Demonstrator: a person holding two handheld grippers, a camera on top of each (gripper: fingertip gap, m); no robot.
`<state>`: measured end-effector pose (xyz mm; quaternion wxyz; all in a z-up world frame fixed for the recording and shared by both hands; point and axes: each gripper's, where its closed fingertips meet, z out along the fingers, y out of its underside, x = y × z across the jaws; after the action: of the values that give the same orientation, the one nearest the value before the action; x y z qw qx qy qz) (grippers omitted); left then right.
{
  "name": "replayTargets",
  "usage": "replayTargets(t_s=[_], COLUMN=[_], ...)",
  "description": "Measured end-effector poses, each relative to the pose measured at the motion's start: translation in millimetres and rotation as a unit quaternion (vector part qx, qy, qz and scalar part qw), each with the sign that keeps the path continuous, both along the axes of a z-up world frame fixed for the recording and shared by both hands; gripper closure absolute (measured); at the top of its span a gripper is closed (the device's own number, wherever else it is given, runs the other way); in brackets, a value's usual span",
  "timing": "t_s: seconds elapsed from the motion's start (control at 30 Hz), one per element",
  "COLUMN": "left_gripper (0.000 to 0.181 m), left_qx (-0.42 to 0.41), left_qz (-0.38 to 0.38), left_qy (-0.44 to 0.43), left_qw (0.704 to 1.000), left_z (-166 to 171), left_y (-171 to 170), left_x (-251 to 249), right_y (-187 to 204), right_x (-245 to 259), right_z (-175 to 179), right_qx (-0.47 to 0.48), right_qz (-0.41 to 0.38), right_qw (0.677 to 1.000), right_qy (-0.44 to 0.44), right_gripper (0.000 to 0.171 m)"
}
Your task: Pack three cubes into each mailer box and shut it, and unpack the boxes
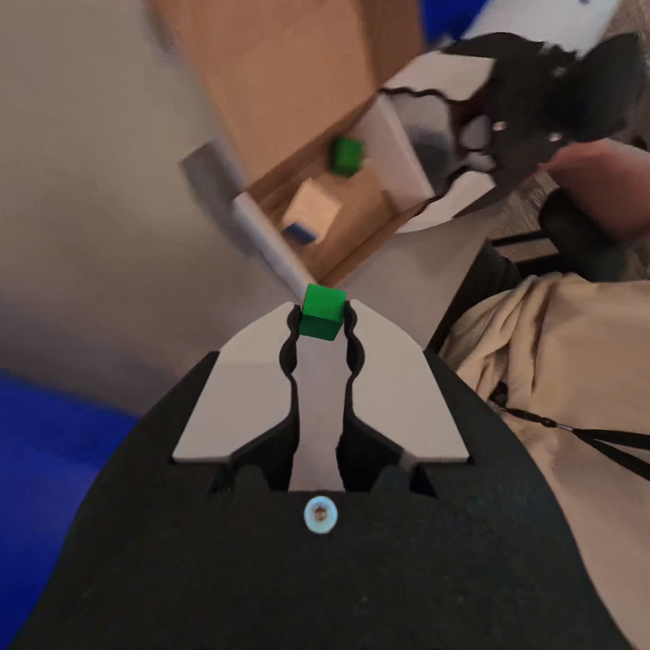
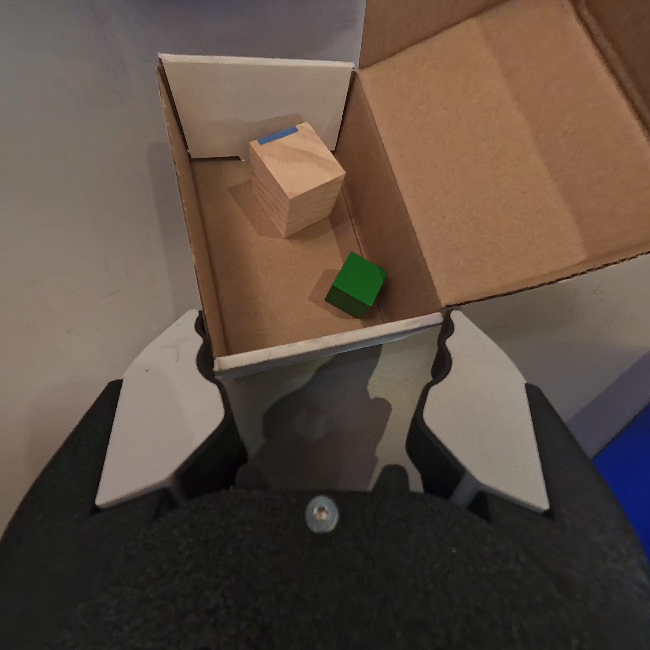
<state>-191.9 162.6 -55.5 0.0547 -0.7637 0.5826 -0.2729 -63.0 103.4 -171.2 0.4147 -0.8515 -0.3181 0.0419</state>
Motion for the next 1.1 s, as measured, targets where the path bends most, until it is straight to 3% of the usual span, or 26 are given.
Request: replayTargets(t_s=[0.17, 0.27, 0.37, 0.67, 1.1], left_gripper=[0.158, 0.158, 0.158, 0.158, 0.158], left_qx=[0.067, 0.099, 0.100, 0.150, 0.166], left_qz=[-0.132, -0.168, -0.192, -0.247, -0.225], left_qy=[-0.041, 0.000, 0.016, 0.042, 0.043], left_qw=[0.988, 0.981, 0.976, 0.956, 0.959], left_z=[-56, -96, -115, -125, -126], left_y=[-58, -60, -59, -56, -67], left_x=[100, 112, 113, 112, 122], right_y=[0, 1, 0, 0, 0], right_x=[0, 0, 0, 0, 0], right_z=[0, 0, 0, 0, 0], right_qx=[0.003, -0.001, 0.004, 0.000, 0.001], right_qz=[0.000, -0.002, -0.001, 0.002, 0.003], right_qw=[1.000, 1.000, 1.000, 1.000, 1.000], right_qy=[0.000, 0.011, 0.008, 0.003, -0.002], right_gripper=[0.050, 0.050, 0.050, 0.050, 0.050])
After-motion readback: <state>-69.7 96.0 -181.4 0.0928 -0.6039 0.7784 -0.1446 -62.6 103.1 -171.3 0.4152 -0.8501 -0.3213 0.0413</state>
